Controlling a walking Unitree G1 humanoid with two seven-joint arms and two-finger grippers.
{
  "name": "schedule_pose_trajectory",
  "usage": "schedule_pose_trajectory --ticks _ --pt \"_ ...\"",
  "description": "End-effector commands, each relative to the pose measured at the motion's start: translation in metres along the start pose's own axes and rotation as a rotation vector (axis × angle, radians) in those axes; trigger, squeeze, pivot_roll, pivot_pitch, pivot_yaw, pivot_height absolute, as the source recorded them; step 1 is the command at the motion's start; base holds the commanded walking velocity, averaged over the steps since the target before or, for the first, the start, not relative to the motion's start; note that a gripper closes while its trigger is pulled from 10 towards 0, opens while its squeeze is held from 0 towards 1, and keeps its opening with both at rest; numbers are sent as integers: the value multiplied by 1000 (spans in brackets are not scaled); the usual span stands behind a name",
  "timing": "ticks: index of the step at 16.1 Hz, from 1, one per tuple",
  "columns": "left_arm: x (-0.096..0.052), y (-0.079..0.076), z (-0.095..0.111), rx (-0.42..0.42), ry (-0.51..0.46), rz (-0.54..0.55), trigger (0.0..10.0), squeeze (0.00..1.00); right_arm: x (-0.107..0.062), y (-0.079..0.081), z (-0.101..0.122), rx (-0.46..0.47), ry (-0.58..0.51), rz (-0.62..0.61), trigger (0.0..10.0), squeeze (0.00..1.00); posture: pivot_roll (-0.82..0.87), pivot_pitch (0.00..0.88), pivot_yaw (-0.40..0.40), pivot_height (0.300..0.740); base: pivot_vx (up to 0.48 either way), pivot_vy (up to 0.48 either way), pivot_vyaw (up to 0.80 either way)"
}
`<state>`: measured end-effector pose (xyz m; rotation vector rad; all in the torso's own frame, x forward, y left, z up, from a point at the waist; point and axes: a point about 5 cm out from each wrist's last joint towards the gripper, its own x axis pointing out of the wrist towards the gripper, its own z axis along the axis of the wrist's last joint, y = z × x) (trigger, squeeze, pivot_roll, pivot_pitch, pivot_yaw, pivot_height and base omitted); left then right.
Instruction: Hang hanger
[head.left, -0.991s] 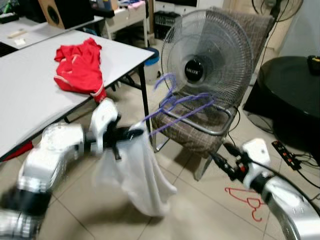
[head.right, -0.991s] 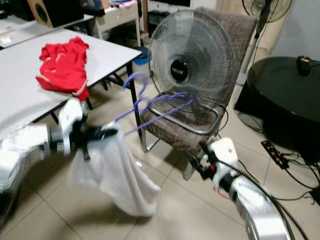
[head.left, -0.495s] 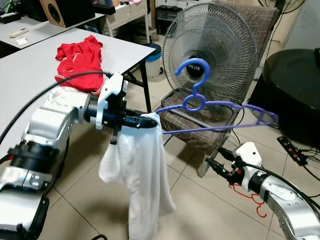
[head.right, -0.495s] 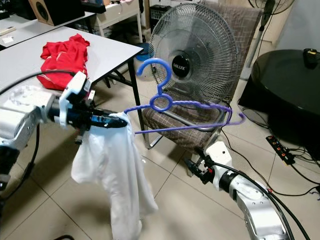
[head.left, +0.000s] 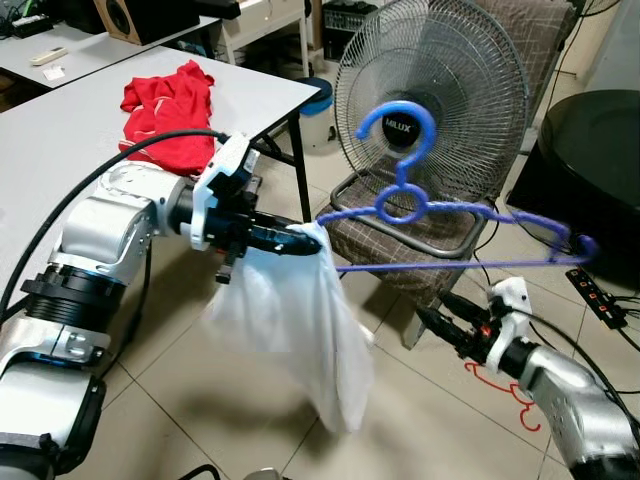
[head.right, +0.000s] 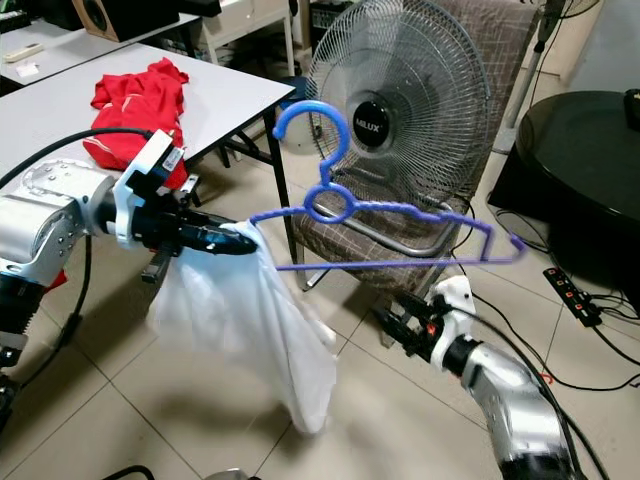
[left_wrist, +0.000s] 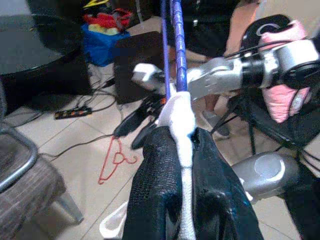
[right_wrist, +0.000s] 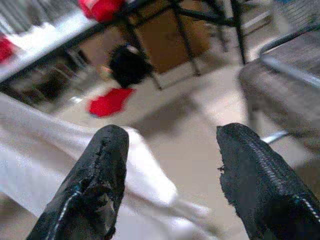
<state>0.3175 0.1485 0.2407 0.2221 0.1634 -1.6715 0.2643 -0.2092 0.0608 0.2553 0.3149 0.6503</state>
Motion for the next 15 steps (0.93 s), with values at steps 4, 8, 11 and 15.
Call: schedule_pose_trajectory --ticks 4,8,11,15 --pt "7 -7 21 60 -30 -75 0 0 10 -16 6 33 2 25 10000 1000 99 76 81 740 0 0 0" --pt "18 -13 30 80 -29 -147 0 0 11 -14 17 -81 109 219 10000 1000 124 107 59 740 0 0 0" --pt "28 -14 33 100 12 -176 0 0 9 -7 30 -303 194 406 10000 1000 141 151 35 740 0 0 0" --pt "35 -12 35 112 14 -179 0 0 19 10 35 -551 227 553 10000 0 129 162 35 740 0 0 0"
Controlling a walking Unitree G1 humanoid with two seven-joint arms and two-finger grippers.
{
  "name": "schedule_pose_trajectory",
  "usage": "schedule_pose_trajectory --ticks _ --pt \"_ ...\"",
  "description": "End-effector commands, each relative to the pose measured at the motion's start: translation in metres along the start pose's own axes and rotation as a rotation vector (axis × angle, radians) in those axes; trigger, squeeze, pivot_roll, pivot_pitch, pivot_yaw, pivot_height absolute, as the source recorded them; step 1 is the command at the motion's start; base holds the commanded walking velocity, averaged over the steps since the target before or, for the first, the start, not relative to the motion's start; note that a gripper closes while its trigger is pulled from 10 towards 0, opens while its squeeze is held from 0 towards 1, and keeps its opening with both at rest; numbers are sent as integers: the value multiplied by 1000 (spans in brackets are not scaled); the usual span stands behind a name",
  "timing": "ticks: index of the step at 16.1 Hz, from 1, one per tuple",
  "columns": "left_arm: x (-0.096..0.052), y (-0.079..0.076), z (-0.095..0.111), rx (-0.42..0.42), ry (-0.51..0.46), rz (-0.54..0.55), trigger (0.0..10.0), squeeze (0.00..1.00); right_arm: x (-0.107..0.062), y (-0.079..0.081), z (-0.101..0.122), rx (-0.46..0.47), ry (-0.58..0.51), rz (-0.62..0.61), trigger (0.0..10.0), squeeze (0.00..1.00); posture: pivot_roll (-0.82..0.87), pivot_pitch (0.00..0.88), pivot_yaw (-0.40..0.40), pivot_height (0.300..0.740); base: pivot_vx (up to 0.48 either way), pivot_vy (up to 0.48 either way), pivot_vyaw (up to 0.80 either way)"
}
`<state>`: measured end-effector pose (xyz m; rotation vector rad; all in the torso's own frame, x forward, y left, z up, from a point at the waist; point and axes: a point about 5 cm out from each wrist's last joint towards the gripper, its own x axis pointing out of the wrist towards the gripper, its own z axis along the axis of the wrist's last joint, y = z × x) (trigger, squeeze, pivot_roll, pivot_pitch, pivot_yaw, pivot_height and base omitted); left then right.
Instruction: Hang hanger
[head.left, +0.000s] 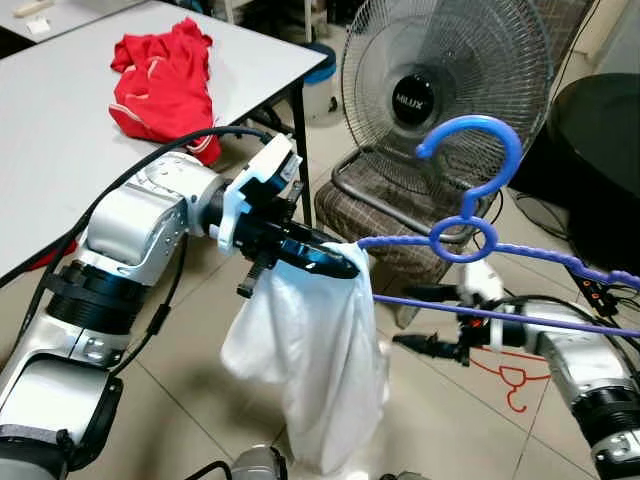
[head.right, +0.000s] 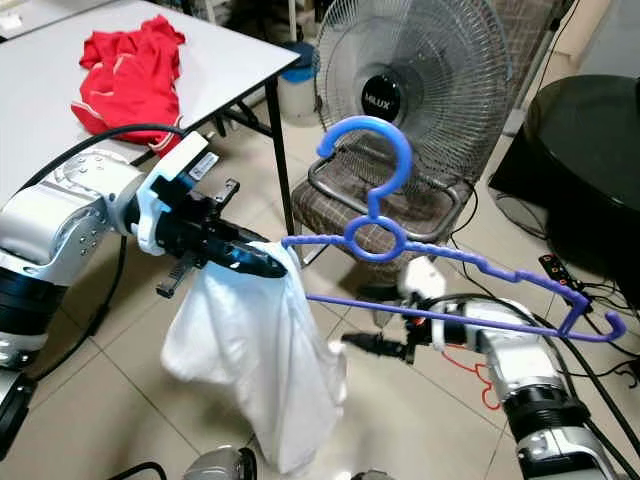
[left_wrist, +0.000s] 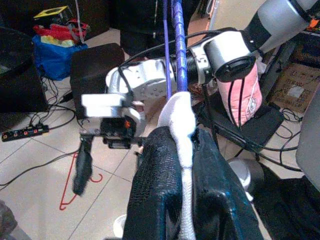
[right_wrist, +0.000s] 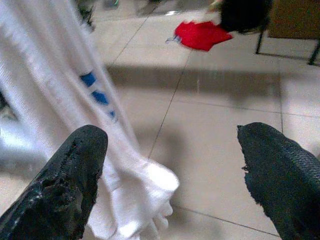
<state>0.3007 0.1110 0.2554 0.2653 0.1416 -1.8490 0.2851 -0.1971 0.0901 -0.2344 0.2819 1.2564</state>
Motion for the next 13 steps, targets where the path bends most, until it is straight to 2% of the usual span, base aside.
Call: schedule_pose_trajectory --ticks 1,3,7,8,9,10,12,13 --pt "2 2 10 54 9 -2 0 0 7 0 3 -63 23 29 10000 0 126 161 37 740 0 0 0" --pt "7 6 7 59 7 16 0 0 20 1 0 -126 57 55 10000 0 123 156 33 740 0 0 0" --pt "12 5 8 59 -12 8 0 0 29 2 -12 -195 171 113 10000 0 124 147 24 740 0 0 0" --pt "13 4 9 61 -14 -1 0 0 30 1 -12 -197 181 110 8745 0 124 147 24 740 0 0 0" --pt "13 3 11 61 -17 -10 0 0 31 -1 -12 -200 186 108 6353 0 124 147 24 740 0 0 0" --pt "13 2 11 61 -17 -21 0 0 32 -2 -12 -204 188 109 4667 0 131 142 15 740 0 0 0" --pt "13 -3 14 55 -19 -52 0 0 33 -2 -11 -219 191 119 4000 0 132 141 12 740 0 0 0" --pt "13 -5 15 54 -22 -60 0 0 34 -2 -12 -218 193 135 2627 0 132 141 12 740 0 0 0"
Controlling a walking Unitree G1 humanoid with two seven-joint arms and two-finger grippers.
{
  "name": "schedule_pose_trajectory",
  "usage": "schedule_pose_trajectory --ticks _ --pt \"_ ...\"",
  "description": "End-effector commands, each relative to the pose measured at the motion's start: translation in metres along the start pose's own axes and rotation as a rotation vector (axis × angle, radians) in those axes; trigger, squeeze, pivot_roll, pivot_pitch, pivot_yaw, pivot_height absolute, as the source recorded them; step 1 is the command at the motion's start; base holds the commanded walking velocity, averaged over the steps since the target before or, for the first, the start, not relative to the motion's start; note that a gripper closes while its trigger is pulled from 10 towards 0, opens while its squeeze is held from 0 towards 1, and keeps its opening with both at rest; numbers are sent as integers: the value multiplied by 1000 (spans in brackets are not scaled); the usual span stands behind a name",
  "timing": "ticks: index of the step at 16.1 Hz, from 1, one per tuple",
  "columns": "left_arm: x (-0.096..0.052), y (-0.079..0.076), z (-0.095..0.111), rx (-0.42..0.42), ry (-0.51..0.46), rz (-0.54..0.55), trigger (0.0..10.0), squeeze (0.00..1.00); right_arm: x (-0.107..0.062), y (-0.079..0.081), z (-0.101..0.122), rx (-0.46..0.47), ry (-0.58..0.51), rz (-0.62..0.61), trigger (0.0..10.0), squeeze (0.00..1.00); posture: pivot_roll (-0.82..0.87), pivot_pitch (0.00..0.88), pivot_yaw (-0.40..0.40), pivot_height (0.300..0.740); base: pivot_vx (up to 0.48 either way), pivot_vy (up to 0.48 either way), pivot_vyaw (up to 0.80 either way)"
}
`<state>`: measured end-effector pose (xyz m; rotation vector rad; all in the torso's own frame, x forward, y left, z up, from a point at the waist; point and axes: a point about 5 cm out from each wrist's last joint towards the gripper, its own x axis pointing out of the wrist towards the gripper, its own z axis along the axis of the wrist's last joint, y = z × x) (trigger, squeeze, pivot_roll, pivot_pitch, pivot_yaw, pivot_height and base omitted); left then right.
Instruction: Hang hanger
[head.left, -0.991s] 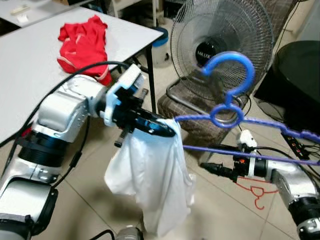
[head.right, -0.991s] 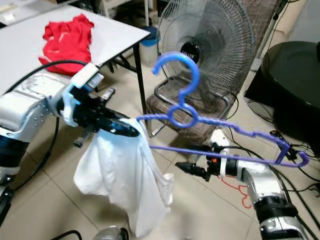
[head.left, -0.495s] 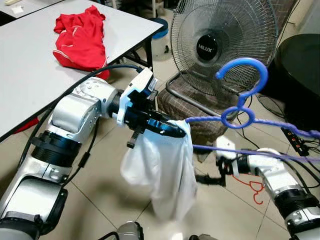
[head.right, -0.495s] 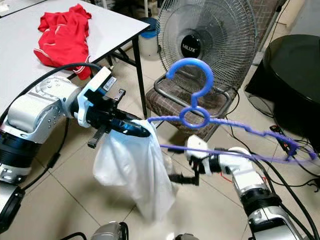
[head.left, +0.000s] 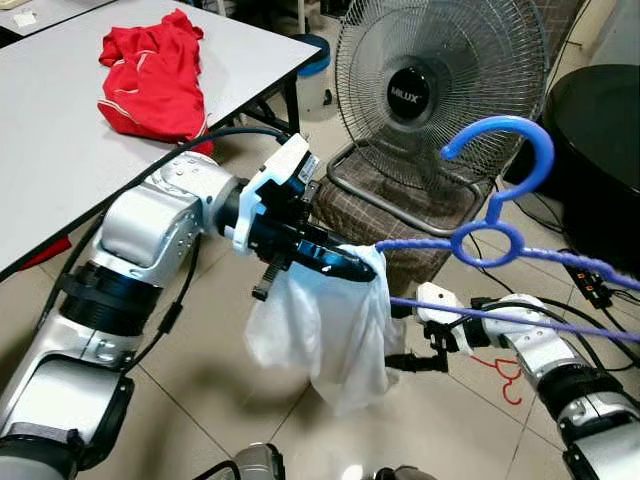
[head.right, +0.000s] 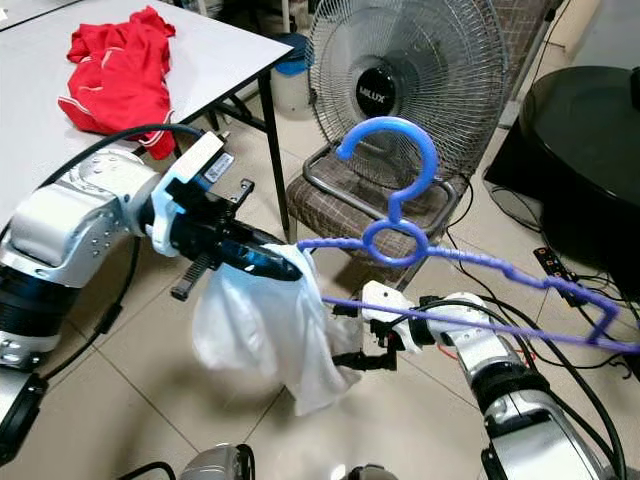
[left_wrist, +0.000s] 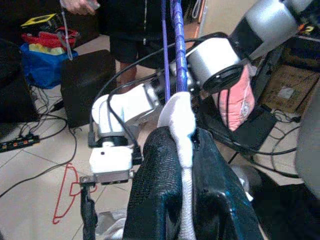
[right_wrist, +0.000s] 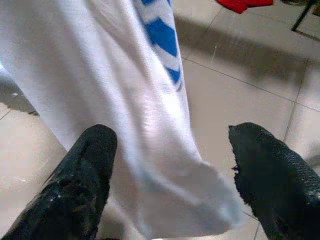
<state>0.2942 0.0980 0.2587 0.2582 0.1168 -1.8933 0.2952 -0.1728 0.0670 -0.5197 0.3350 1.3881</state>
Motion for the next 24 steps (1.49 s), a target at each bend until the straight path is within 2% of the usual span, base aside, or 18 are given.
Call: schedule_pose_trajectory --ticks 1,7,11,20,24 --pt "0 -3 10 37 -5 -21 0 0 1 4 -2 2 7 46 0 0 132 141 7 740 0 0 0" --pt "-2 -3 16 40 -14 -14 0 0 7 21 -15 99 -5 149 0 0 139 155 9 740 0 0 0" --pt "-4 -4 18 39 -15 -18 0 0 11 26 -17 160 -29 170 0 0 144 157 17 740 0 0 0" --pt "-7 -2 16 33 -7 -13 0 0 11 34 -25 220 -18 190 0 0 140 152 30 740 0 0 0" --pt "-6 0 16 34 -7 -10 0 0 10 34 -25 229 -20 192 0 0 138 147 30 740 0 0 0"
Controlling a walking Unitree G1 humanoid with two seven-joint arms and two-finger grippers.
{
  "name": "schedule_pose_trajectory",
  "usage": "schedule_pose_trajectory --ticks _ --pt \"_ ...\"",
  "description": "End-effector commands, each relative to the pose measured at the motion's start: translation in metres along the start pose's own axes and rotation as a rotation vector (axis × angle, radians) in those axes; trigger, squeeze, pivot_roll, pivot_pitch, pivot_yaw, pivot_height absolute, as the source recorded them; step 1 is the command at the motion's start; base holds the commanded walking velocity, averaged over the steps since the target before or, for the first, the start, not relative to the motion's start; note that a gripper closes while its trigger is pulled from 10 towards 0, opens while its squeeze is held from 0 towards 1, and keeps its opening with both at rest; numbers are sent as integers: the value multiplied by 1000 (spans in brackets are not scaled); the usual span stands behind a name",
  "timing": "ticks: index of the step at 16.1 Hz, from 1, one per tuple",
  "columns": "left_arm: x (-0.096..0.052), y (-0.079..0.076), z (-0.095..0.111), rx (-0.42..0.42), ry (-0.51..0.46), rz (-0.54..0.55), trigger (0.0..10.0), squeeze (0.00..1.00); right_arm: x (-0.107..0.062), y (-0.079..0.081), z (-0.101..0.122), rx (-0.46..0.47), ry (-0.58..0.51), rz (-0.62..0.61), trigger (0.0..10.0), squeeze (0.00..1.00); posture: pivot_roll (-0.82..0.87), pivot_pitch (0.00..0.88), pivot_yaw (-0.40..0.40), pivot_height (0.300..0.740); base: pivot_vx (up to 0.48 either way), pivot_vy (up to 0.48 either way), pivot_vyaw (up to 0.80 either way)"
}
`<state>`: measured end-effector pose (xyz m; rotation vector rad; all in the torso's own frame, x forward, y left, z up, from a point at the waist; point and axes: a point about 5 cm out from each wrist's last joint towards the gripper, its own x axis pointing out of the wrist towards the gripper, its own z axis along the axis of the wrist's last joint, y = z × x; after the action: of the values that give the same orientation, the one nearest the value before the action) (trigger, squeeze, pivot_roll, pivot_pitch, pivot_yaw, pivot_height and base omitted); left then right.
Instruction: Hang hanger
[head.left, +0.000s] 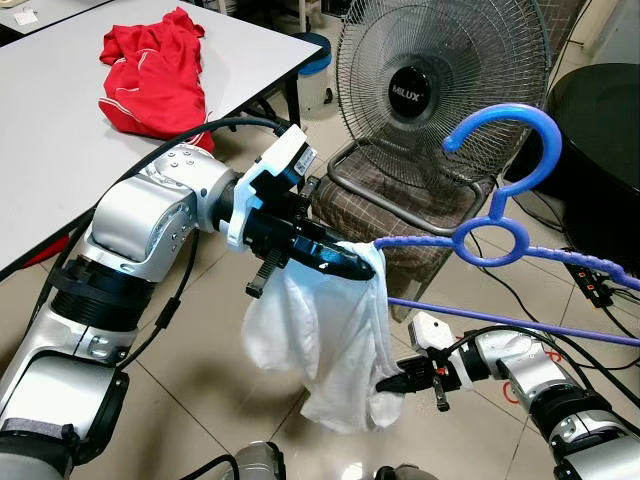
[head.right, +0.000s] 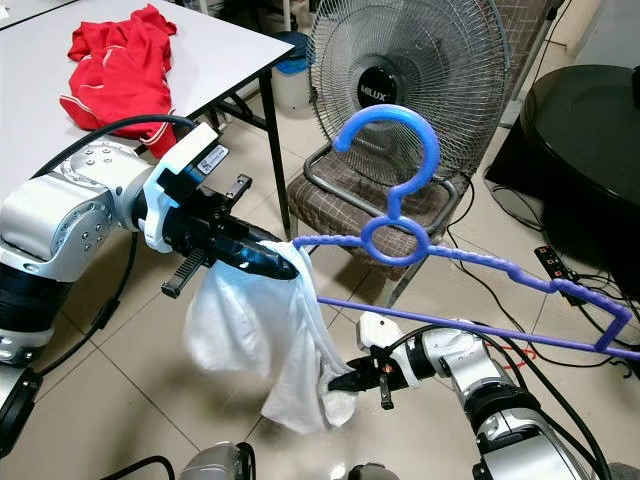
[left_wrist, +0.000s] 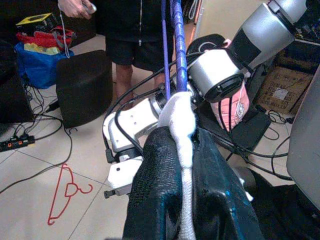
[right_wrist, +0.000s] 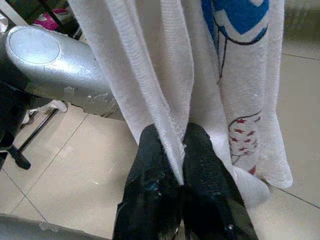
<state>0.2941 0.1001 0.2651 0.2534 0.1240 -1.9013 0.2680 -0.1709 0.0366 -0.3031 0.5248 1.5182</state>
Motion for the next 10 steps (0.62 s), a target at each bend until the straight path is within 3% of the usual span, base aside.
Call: schedule_pose_trajectory --ticks 1,4,7,10 --pt "-4 1 9 41 -4 3 0 0 -2 2 -2 15 -5 1 0 0 138 145 29 740 0 0 0" --pt "-6 3 6 41 3 43 0 0 -2 1 0 15 -28 -9 0 0 137 137 26 740 0 0 0" --pt "-17 5 -3 35 13 156 0 0 -9 2 6 11 -130 -79 0 0 127 110 16 740 0 0 0" --pt "-42 2 -19 -7 17 304 0 0 -27 18 4 -10 -213 -180 0 0 97 75 21 740 0 0 0"
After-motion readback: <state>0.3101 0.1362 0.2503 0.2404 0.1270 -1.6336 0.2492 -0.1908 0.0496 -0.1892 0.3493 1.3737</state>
